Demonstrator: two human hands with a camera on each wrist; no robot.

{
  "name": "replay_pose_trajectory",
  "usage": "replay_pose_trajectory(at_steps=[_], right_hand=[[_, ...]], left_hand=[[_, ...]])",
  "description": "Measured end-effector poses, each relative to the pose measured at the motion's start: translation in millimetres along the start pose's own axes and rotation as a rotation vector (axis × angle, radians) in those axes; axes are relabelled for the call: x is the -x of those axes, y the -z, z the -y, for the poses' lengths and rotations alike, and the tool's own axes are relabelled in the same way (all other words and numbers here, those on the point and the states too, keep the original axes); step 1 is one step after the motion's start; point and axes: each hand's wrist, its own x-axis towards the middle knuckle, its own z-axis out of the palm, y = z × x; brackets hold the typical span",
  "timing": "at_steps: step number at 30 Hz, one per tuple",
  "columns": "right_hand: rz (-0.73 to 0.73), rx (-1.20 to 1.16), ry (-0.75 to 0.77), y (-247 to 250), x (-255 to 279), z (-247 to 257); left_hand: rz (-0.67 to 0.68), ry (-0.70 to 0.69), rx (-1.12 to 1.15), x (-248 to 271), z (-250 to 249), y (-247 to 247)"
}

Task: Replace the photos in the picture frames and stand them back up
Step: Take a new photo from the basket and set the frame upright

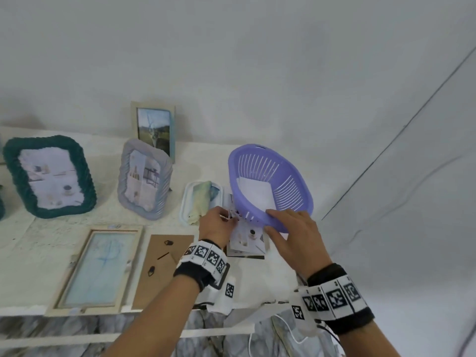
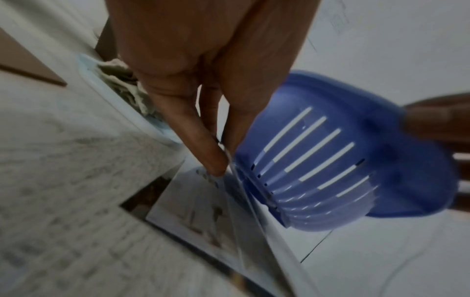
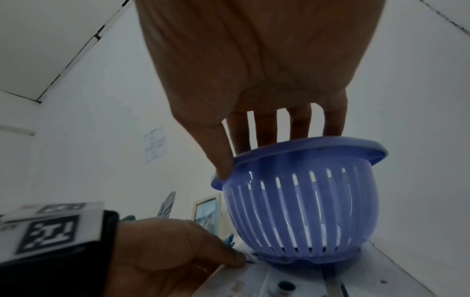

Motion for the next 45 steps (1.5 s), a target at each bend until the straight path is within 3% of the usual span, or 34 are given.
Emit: replay_pose_trajectory(at_steps=[5,9,11,13,18,21,25,31,39,45], right_hand=[[0.018,0.069,0.029,-8,8,3],[0.075,0.158,0.038,-14,14,9],[0.114,0.186,0.037,-15,14,11],[0.146,0.182,0.052,-15,11,11],[0.279,-0.015,0.012,5,-20,9],[0.343,-0.026,-0.024,18,-62,9],[0.45,0.133,-0.06,24,-124,12],[0.71,0.425,-0.073,-22,-189,10],[0.827,0.617,-0.028,-85,-196,-19],[0.774,0.614,-0.018,-87,-187,-22]], left_hand=[[0.005,0.02,-0.098,-5,4,-10],[0.003,-0.041,-0.276,-4,14,-1],[-0.015,-0.063,-0.227,-3,17,6],[-0.026,-0.078,-0.043,2,14,14],[-0.006,-0.052,0.323,14,-7,30],[0.017,-0.063,0.327,10,-9,32],[0.027,-0.075,0.347,9,-8,32],[0.033,-0.085,0.379,7,-6,32],[0.06,-0.085,0.373,5,-6,33],[0.067,-0.096,0.352,7,-8,34]])
